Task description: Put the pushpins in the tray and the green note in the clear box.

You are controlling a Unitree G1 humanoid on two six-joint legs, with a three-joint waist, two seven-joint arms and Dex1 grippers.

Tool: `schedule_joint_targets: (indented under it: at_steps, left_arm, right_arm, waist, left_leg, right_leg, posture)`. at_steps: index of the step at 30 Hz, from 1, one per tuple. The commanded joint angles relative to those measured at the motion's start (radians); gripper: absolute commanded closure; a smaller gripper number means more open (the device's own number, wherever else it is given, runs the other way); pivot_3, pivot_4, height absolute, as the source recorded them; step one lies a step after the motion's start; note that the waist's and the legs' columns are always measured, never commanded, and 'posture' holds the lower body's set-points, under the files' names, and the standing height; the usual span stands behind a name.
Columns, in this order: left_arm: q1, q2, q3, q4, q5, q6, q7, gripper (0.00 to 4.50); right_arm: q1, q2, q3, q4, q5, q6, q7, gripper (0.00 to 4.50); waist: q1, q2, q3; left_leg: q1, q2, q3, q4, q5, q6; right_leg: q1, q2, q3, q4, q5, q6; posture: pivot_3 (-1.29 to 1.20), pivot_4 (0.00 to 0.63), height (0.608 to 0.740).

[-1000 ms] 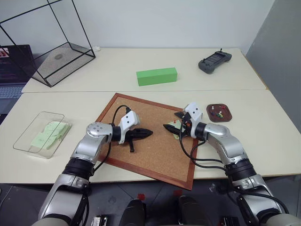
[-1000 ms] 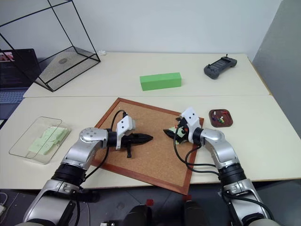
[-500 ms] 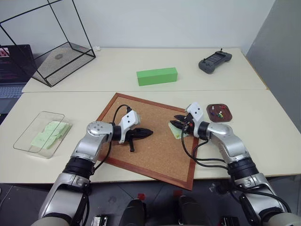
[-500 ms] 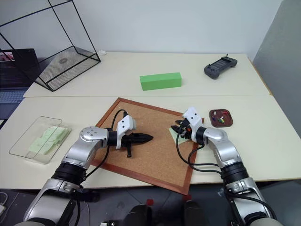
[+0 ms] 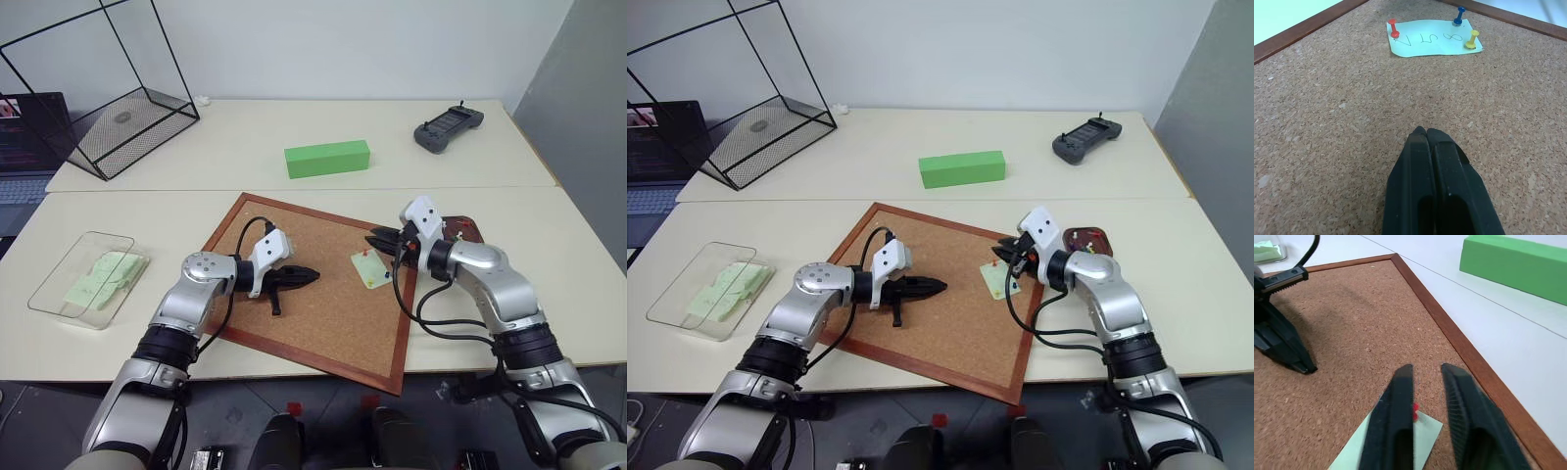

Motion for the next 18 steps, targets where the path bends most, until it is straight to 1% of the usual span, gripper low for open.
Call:
schedule_joint_targets:
  at_steps: [1, 2, 10, 18]
  left_arm:
    - [-0.011, -0.006, -0.014, 0.013, 0.016, 0.005, -0.005, 4.5]
    - [-0.013, -0.006, -0.015, 0.014, 0.016, 0.004, -0.006, 4.5]
    - [-0.015, -0.006, -0.015, 0.013, 0.018, 0.006, -0.01, 4.5]
    - [-0.004, -0.001, -0.014, 0.003, 0.019, 0.009, -0.009, 4.5]
  right_arm:
    - [-0.031, -0.029, 0.028, -0.033, -0.009, -0.005, 0.058, 2.64]
    - [-0.034, -0.029, 0.035, -0.024, -0.012, -0.011, 0.066, 2.48]
    - [-0.053, -0.014, 0.096, 0.08, -0.058, -0.075, 0.114, 2.48]
    - [-0.077, 0.023, 0.096, 0.184, -0.077, -0.11, 0.113, 2.48]
  waist:
    - [0.0, 0.0, 0.0]
    - [0.0, 0.0, 0.0]
    - [0.0, 0.0, 0.0]
    - [-0.001, 0.0, 0.0]
  left_leg:
    - [0.0, 0.0, 0.0, 0.0, 0.0, 0.0]
    - [0.0, 0.0, 0.0, 0.0, 0.0, 0.0]
    - [0.0, 0.0, 0.0, 0.0, 0.0, 0.0]
    - [0.0, 0.0, 0.0, 0.0, 0.0, 0.0]
  right_leg:
    - [0.0, 0.0, 0.0, 0.0, 0.0, 0.0]
    - [0.0, 0.0, 0.0, 0.0, 0.0, 0.0]
    - [0.0, 0.0, 0.0, 0.0, 0.0, 0.0]
    - [0.0, 0.0, -0.001, 0.0, 0.0, 0.0]
  posture:
    - [0.0, 0.15, 0.74]
    - [0.0, 0.15, 0.74]
    - [0.0, 0.15, 0.74]
    - [0.0, 0.15, 0.74]
